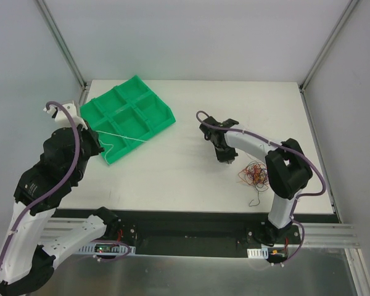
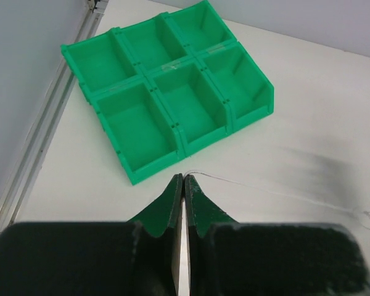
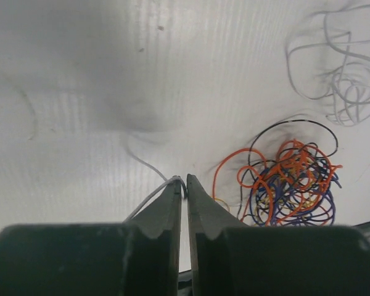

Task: Untangle the cables

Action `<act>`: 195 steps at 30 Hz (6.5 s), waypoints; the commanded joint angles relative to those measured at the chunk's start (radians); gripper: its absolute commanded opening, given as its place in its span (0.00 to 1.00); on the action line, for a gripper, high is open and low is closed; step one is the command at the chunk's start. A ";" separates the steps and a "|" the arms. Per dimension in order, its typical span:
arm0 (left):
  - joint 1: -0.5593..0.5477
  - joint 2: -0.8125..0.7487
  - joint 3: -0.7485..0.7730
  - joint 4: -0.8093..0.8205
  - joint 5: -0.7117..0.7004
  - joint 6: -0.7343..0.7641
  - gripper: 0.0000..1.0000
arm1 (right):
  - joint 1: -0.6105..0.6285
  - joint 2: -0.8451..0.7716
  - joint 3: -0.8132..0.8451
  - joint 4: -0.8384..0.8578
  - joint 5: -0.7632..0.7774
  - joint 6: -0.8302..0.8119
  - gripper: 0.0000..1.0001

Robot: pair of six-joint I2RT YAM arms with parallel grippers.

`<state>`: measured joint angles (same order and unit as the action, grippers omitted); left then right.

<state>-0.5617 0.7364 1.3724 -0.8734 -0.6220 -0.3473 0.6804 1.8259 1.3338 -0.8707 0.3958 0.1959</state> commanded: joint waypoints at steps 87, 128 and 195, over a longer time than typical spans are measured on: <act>0.488 0.600 0.338 0.603 0.188 0.243 0.00 | -0.274 -0.567 -0.114 -0.039 -0.345 -0.230 0.59; 0.480 1.113 0.134 0.350 0.309 -0.067 0.00 | -0.320 -0.625 -0.180 -0.039 -0.357 -0.213 0.60; 0.467 1.143 0.216 0.385 0.962 0.072 0.01 | -0.324 -0.715 -0.203 -0.131 -0.403 -0.173 0.61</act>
<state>-0.0967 2.0033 1.6619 -0.5179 0.1268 -0.1108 0.3603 1.0916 1.1053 -1.0260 -0.0128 0.0139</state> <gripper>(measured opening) 0.049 0.610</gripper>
